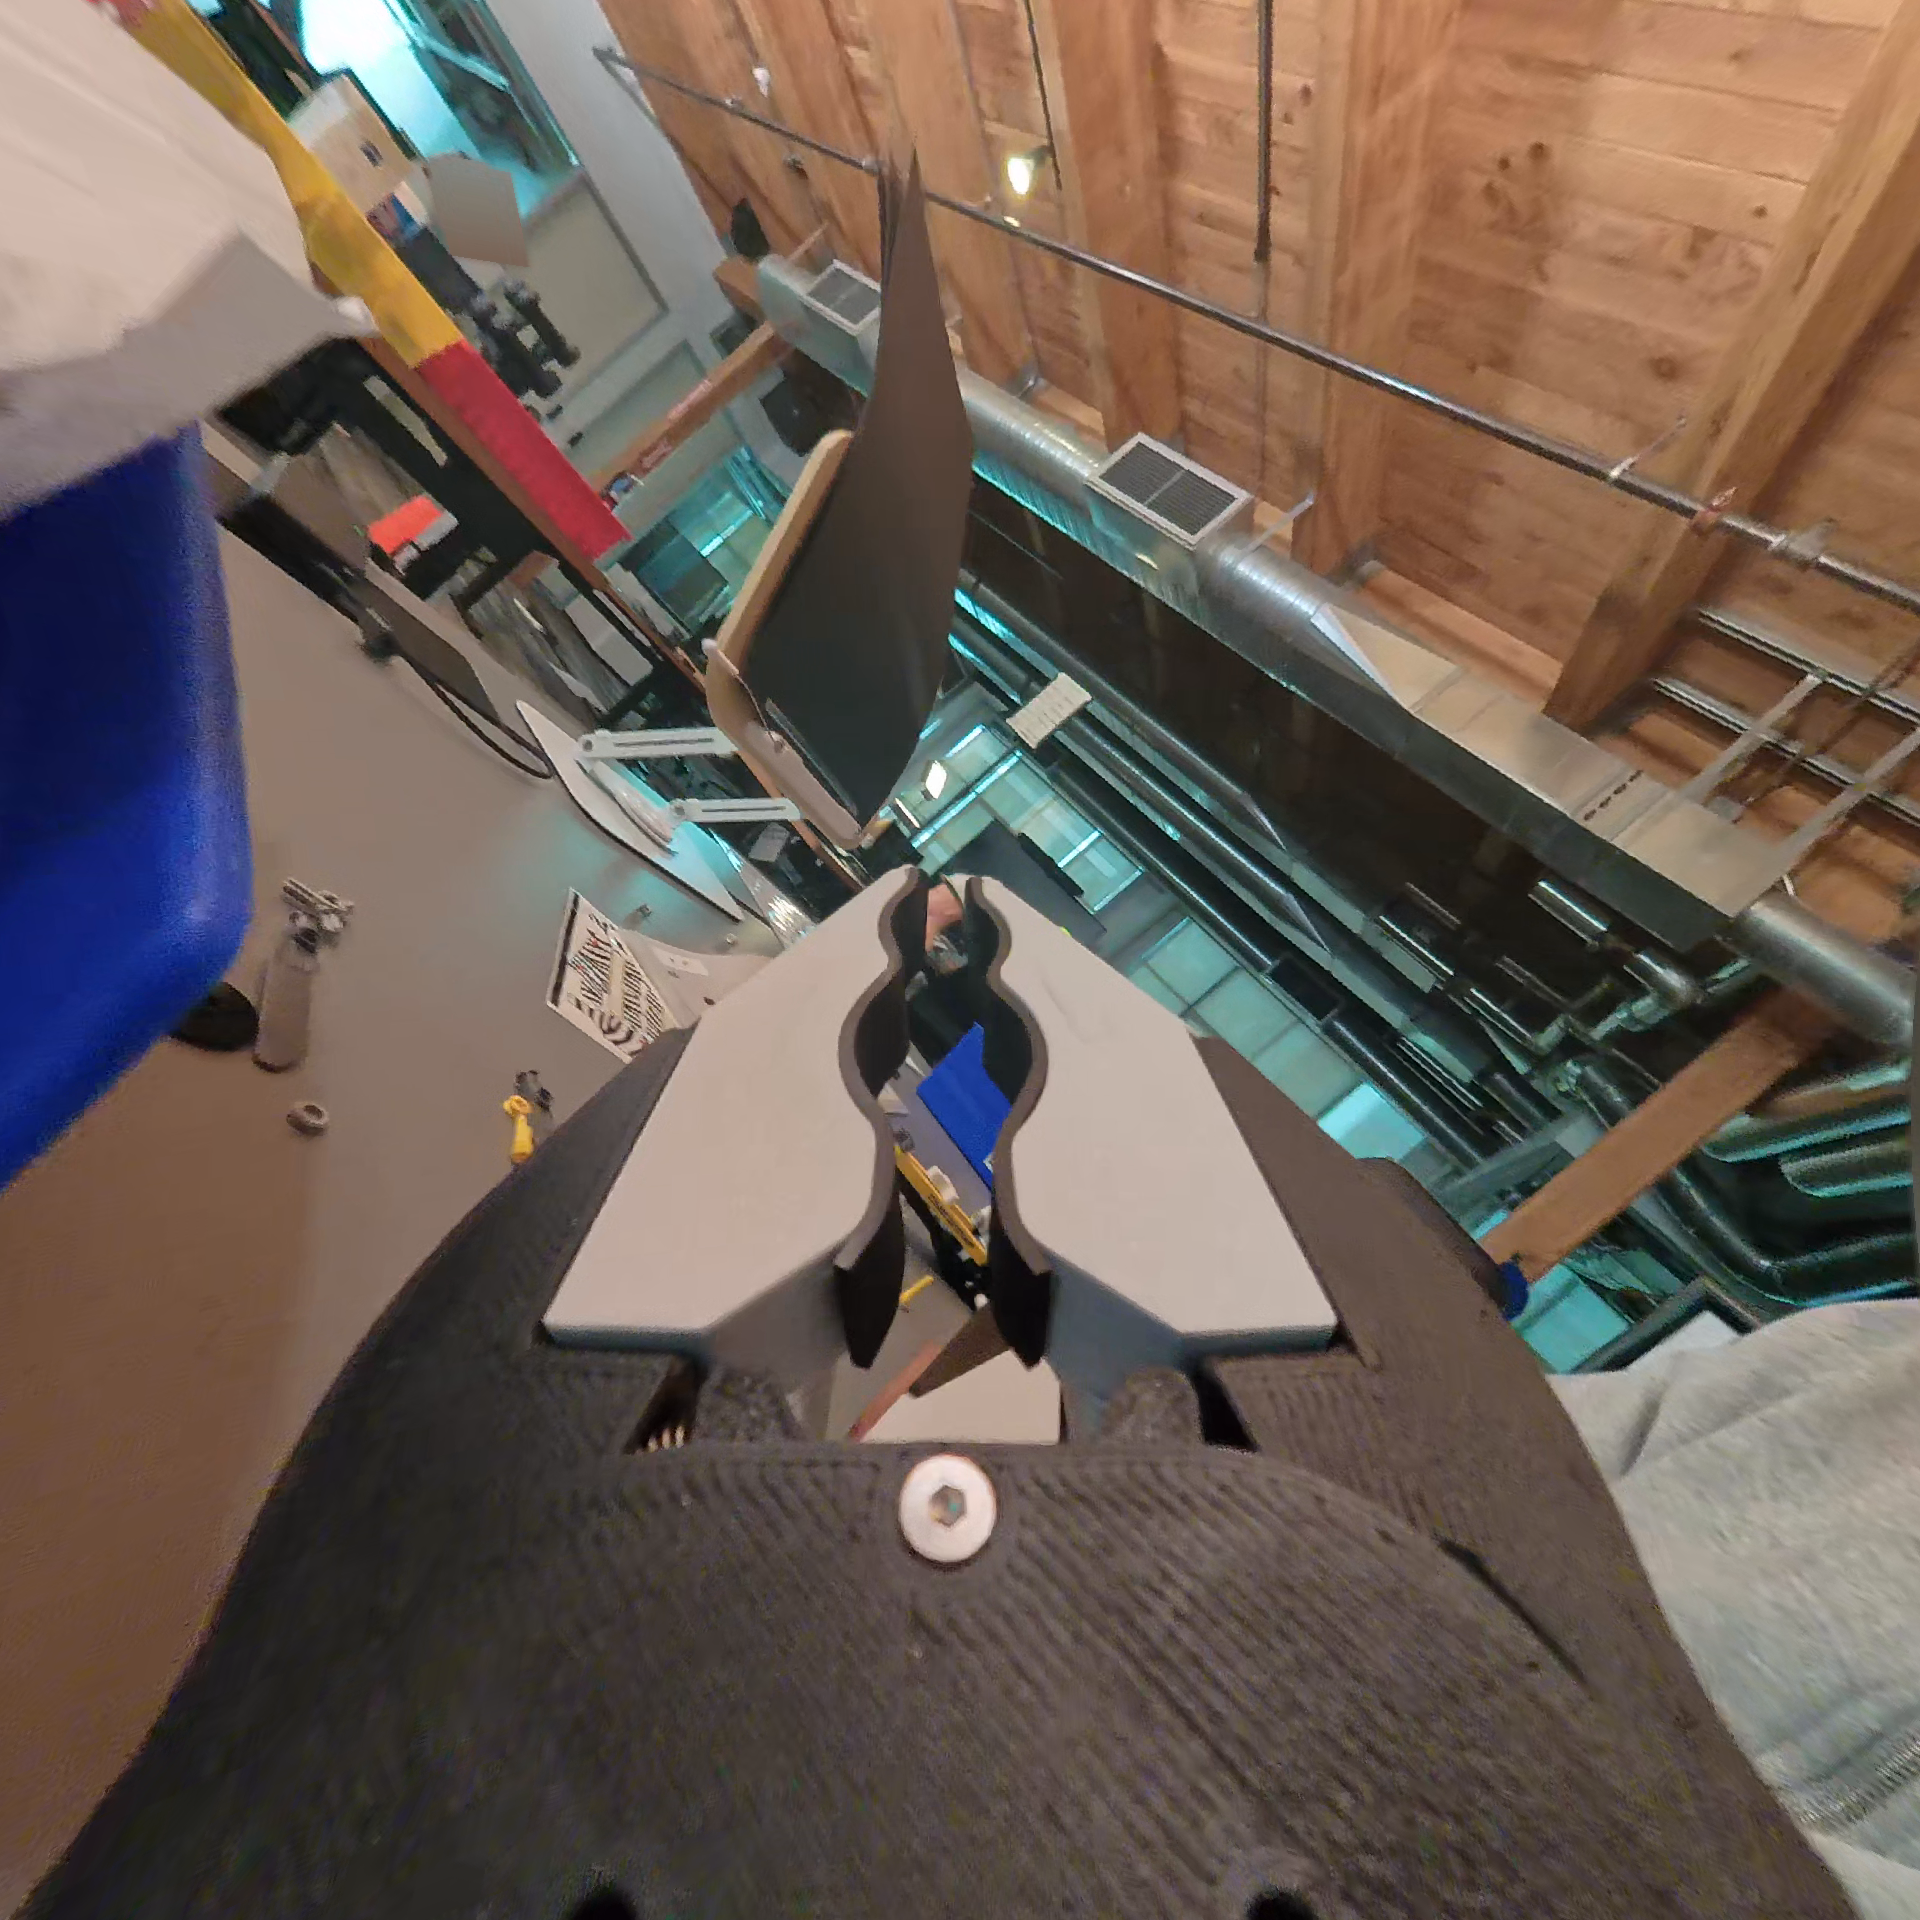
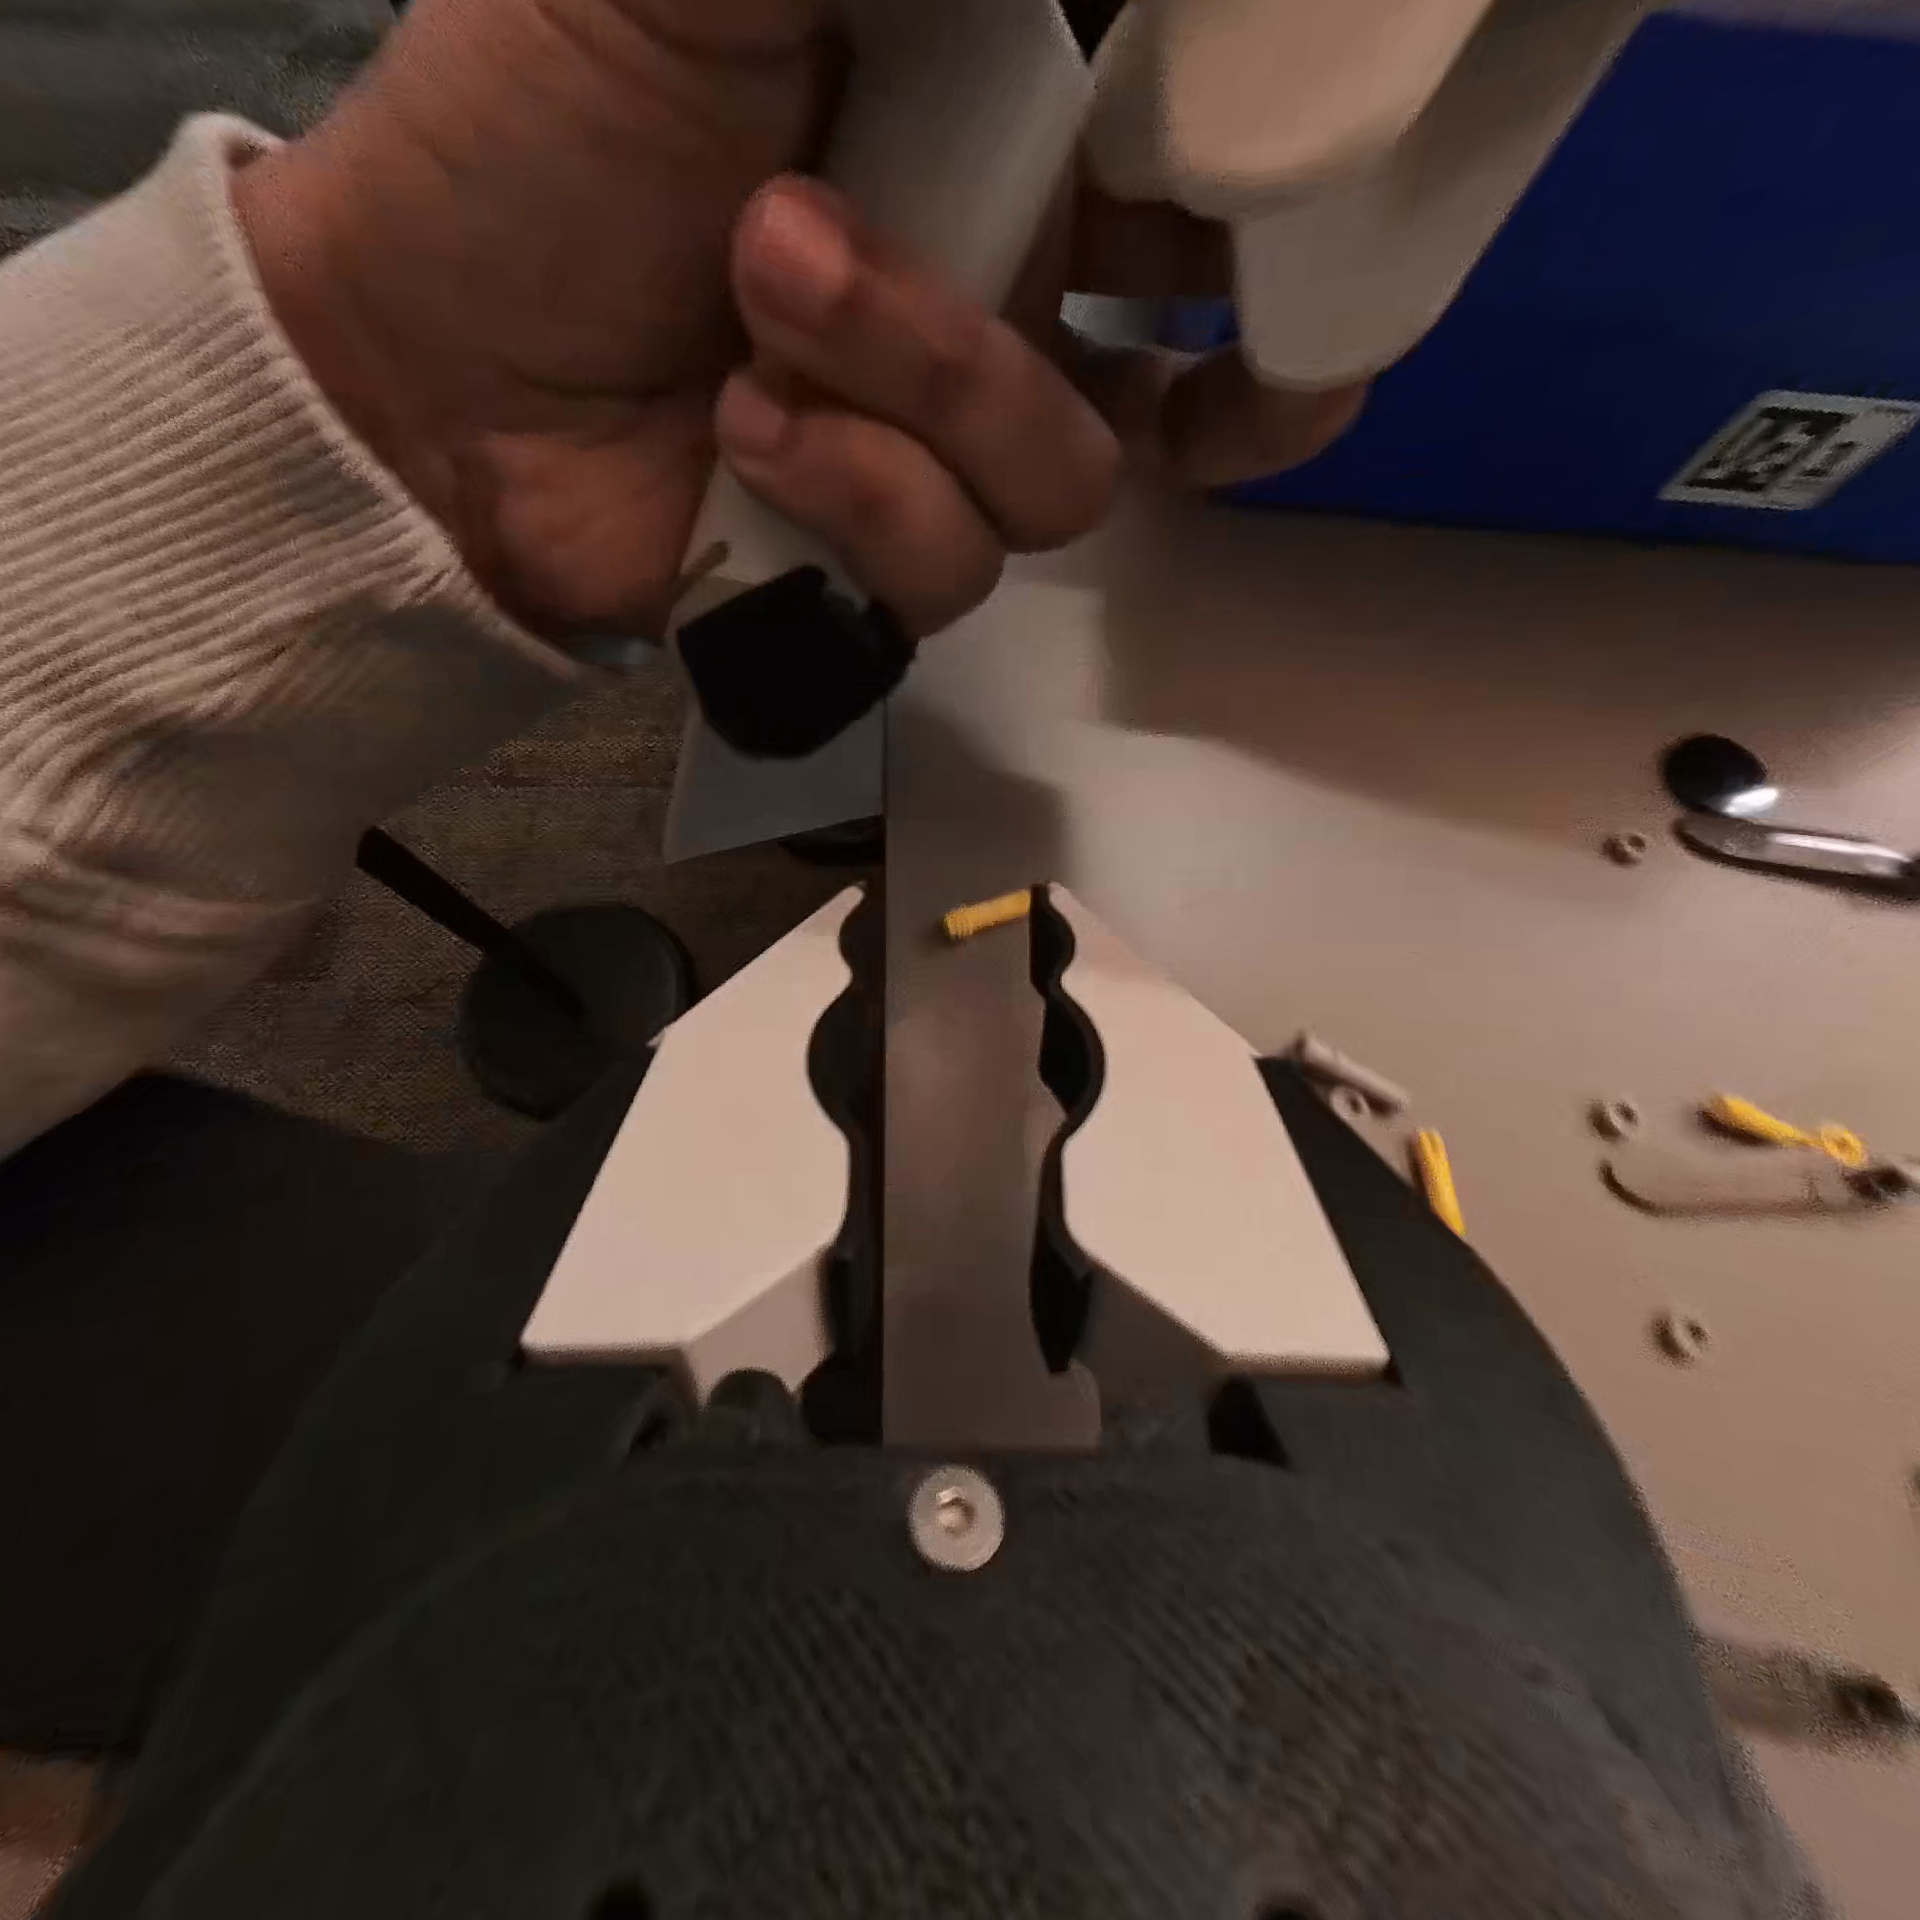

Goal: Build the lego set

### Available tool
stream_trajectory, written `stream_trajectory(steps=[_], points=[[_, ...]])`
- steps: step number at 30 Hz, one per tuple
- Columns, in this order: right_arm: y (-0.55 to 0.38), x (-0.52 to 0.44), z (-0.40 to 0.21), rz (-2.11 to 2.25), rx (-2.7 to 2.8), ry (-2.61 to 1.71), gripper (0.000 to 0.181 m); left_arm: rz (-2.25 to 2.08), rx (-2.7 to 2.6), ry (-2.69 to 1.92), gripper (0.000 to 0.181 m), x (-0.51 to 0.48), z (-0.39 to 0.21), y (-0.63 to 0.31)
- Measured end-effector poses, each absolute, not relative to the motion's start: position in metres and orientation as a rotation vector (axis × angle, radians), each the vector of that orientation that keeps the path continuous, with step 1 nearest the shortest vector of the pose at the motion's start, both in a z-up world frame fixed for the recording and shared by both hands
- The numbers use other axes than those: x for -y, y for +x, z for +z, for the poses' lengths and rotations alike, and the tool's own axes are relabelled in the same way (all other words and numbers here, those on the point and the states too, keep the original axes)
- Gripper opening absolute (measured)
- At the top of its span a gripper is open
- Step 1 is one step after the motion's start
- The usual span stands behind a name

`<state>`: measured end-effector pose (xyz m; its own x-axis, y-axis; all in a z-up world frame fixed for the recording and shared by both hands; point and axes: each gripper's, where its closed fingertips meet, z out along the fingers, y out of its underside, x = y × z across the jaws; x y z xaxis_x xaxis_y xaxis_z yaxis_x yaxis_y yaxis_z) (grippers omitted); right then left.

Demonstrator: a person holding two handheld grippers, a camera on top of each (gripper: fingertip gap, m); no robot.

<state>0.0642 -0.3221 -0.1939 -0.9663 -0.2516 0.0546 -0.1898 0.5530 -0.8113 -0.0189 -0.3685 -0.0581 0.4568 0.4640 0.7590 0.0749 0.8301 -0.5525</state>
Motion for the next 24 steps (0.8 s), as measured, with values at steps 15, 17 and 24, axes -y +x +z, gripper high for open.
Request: stream_trajectory(steps=[15, 17, 24], points=[[0.047, 0.336, -0.215, -1.211, -2.769, -0.213, 0.011, 0.355, 1.139, -0.580, 0.001, 0.379, -0.063, -0.020], [0.046, 0.339, -0.216, -1.212, -2.797, -0.248, 0.007, 0.362, 1.144, -0.575, 0.001, 0.380, -0.063, -0.020], [0.024, 0.329, -0.173, -1.491, -2.642, -0.137, 0.003, 0.379, 1.154, -0.587, 0.003, 0.376, -0.064, -0.023]])
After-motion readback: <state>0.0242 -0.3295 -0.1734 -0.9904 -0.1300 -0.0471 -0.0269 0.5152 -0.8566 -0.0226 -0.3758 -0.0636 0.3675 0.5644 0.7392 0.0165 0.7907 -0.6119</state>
